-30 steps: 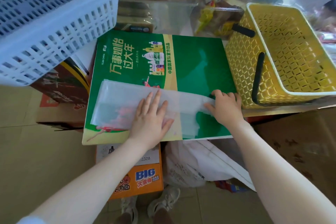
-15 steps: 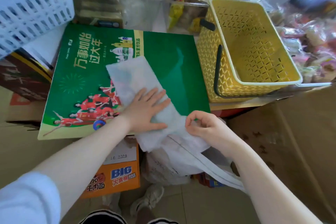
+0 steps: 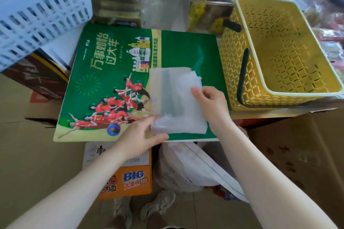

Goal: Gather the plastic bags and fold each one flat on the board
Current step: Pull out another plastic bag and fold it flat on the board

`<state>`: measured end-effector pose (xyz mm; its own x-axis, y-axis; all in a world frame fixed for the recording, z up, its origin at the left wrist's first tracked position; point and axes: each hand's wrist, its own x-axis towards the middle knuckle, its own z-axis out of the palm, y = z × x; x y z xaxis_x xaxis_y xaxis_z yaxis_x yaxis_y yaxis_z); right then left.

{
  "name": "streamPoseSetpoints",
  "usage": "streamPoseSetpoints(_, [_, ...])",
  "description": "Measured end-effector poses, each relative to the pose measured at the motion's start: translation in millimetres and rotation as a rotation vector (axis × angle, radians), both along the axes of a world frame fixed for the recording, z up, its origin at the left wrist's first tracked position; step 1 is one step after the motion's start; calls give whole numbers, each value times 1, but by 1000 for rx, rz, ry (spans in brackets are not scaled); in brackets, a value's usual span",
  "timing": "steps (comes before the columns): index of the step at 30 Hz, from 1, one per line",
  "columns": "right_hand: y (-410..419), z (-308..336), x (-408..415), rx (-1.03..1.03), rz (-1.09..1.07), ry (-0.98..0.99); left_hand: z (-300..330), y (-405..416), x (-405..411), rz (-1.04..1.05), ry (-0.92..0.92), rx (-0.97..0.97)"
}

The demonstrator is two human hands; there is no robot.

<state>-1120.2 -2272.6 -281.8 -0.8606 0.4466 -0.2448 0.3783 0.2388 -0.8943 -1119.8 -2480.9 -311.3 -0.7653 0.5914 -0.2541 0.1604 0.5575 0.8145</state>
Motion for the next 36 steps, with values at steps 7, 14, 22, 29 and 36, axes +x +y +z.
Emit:
streamPoseSetpoints(7, [0, -31, -42, 200, -12, -181, -14, 30, -19, 390, 159, -78])
streamPoseSetpoints(14, [1, -40, -73, 589, 129, -419, -20, 50, -16, 112, 595, -291])
streamPoseSetpoints(22, [5, -45, -86, 863, 170, -470, -35, 51, -18, 7, 471, -568])
streamPoseSetpoints(29, [-3, -45, -60, 1071, 228, -12, -34, 45, -18, 1, 502, -550])
streamPoseSetpoints(36, [-9, -65, -42, 962, 647, -256, -34, 42, -21, -45, 501, -552])
